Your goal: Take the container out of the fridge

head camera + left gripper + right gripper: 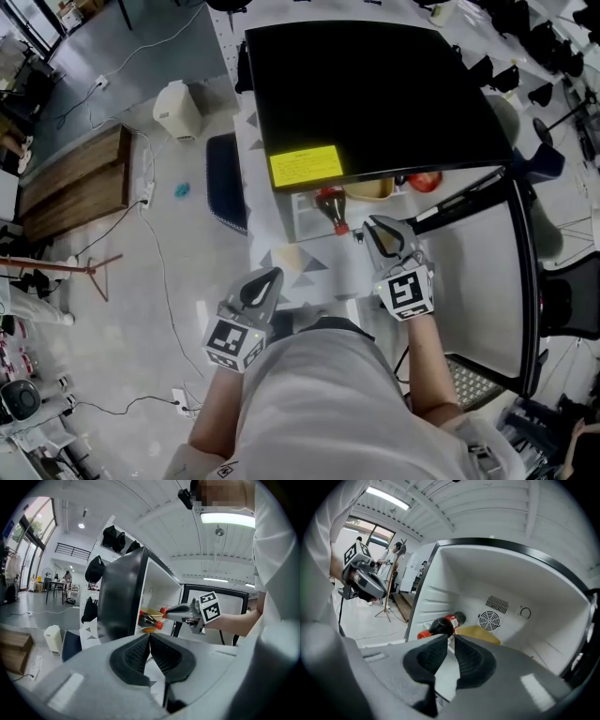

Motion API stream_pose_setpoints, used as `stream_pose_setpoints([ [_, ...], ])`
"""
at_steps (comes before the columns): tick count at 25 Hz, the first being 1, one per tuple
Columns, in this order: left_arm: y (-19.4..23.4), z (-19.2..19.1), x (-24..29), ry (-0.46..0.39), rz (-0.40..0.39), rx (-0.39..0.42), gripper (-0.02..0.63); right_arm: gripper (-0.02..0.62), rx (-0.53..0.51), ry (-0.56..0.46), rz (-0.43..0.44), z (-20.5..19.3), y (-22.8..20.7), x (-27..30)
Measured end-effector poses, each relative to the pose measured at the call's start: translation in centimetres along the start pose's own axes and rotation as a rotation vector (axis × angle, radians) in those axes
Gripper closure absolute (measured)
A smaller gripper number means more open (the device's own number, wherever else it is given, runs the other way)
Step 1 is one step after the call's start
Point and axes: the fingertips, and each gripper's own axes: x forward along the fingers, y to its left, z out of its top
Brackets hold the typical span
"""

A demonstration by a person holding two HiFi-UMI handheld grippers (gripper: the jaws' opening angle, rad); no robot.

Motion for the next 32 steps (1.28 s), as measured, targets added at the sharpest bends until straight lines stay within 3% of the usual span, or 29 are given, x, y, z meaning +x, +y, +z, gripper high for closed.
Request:
stream_pose_setpoints([
  [6, 2.1, -0.2, 0.8, 0.02, -0.044, -0.003, 0.595, 0.46, -0.105, 0.077, -0.039, -0.5, -0.8, 2.9],
  [13, 3.7, -0.5, 1.0, 0.029, -0.084, -0.002, 0.595, 0.427, -0.225, 0.194, -0.07, -1.7, -1.9, 5.3],
  [23, 5.9, -0.8, 0.7, 0.042, -0.121, -0.009, 0.595, 0.423, -0.366, 0.339, -0.013, -3.6, -0.6, 8.0],
  [32, 7.3, -0.6, 0.6, 0.042, -0.161, -0.004, 0.595, 0.48, -0.435, 0.408, -0.076, -3.8, -0.7, 7.9],
])
